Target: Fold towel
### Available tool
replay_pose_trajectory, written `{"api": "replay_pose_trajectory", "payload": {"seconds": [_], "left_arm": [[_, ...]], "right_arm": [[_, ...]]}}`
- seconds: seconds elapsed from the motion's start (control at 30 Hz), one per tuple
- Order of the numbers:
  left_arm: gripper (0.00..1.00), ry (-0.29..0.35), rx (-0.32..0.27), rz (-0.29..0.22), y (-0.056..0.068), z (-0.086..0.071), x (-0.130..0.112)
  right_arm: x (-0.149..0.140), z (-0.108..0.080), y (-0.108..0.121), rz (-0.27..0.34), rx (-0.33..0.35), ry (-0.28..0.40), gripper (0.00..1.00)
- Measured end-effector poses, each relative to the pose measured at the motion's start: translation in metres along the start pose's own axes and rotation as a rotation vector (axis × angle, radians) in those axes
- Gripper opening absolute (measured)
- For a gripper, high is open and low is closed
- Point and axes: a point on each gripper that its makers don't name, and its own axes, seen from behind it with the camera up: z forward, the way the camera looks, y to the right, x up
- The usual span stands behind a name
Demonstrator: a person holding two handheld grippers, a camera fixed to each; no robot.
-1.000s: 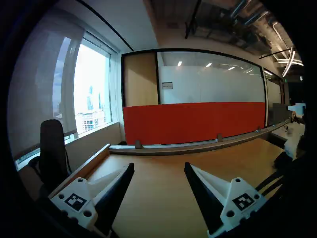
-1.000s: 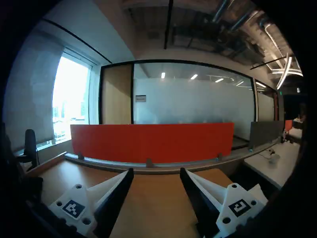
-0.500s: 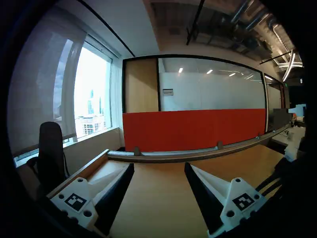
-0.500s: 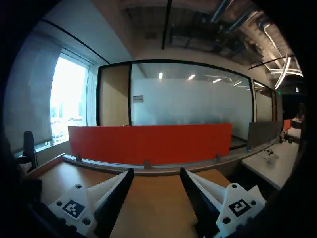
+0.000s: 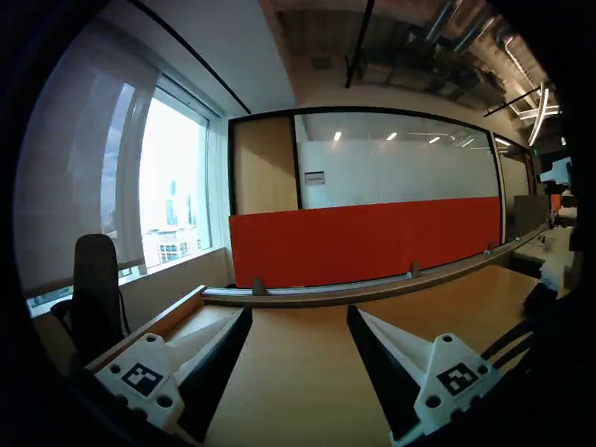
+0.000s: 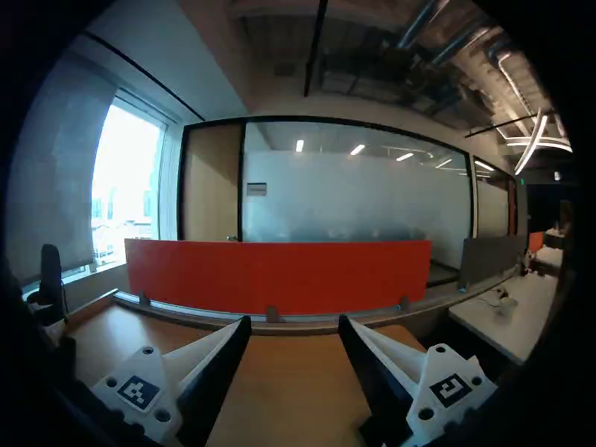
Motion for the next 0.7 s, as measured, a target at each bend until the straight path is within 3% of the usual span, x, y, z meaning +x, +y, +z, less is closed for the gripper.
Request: {"api": "replay_pose_trajectory", "payload": {"seconds": [0.4, 0.7], "left_arm": [[0.94, 0.008, -0.003, -0.016, 0.006, 0.002, -0.042], [0.94, 0.023, -0.005, -0.035, 0.012, 0.007, -0.080]], "right_arm": [[-0.006, -0.006, 0.000, 0.054, -0.011, 0.042, 0.90], [-0.027, -0.007, -0.003, 0.058, -0.003, 0.064, 0.90]]}}
